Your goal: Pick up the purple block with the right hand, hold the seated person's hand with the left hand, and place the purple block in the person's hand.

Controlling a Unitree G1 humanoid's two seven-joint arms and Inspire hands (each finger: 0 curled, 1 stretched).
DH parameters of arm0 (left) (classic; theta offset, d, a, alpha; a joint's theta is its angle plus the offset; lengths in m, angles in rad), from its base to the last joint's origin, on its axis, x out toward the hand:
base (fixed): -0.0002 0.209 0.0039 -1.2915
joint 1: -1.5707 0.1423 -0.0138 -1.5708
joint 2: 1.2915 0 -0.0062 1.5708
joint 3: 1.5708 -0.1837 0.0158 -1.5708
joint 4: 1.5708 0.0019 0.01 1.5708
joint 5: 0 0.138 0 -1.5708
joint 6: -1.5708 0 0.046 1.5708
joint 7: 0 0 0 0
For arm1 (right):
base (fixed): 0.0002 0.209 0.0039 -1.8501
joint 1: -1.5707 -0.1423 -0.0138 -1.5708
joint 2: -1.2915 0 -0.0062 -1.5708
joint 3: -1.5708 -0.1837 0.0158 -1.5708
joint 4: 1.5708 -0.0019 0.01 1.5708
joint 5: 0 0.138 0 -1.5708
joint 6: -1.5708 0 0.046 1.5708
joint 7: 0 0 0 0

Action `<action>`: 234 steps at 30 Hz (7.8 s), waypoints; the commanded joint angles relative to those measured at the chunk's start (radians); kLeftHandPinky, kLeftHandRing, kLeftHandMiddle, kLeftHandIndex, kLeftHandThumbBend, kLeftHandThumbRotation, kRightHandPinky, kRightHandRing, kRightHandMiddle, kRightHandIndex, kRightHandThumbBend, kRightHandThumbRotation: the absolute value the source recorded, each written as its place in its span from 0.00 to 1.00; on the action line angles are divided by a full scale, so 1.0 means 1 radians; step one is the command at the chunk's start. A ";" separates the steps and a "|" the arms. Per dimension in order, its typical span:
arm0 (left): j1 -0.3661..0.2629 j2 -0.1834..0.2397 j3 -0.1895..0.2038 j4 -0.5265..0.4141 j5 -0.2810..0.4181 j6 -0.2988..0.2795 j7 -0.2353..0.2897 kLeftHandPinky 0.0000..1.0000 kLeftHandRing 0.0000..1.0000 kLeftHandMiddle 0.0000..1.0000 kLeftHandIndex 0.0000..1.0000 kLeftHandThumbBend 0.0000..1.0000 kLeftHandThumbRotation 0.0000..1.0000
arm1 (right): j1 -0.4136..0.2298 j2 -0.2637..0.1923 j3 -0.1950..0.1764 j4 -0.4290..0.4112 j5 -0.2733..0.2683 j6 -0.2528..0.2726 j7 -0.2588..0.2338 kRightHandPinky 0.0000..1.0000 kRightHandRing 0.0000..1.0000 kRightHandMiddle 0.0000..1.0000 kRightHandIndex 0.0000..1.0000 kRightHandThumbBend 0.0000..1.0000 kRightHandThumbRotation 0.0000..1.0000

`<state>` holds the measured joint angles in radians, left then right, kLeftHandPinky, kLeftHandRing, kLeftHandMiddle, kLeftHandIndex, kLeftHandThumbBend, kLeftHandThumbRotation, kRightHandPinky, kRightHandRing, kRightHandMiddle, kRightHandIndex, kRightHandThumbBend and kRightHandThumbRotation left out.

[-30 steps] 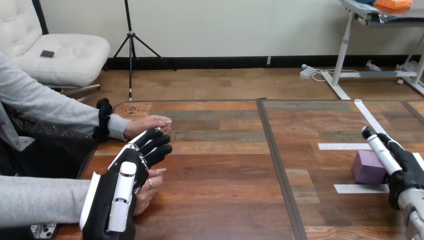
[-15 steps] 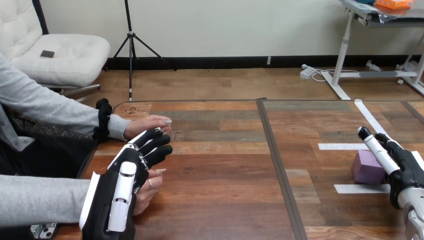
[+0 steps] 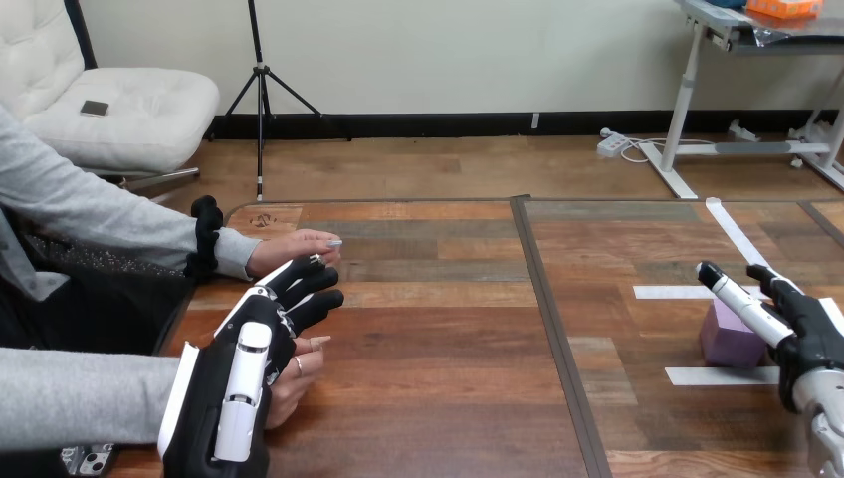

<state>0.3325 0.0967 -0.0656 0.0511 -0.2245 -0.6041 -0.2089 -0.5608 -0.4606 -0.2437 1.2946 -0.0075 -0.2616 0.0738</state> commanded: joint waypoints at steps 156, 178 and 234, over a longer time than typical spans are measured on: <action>-0.062 -0.024 0.032 -0.038 -0.016 -0.005 -0.018 0.84 0.82 0.78 0.75 0.30 1.00 | -0.155 -0.167 0.462 -0.015 -0.465 0.121 -0.040 0.48 0.57 0.60 0.59 0.95 0.00; -0.063 -0.022 0.049 -0.043 -0.023 0.009 -0.028 0.85 0.82 0.78 0.74 0.35 1.00 | -0.140 -0.152 0.467 -0.013 -0.459 0.078 -0.122 0.33 0.40 0.46 0.47 0.85 0.00; -0.062 -0.033 0.067 -0.029 -0.009 0.001 -0.021 0.85 0.81 0.77 0.71 0.36 1.00 | -0.103 -0.115 0.393 -0.037 -0.367 -0.016 -0.258 0.27 0.35 0.42 0.46 0.89 0.00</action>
<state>0.3131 0.0831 -0.0163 0.0444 -0.2316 -0.5825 -0.2346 -0.6353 -0.5898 0.1934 1.2966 -0.4185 -0.2366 -0.1523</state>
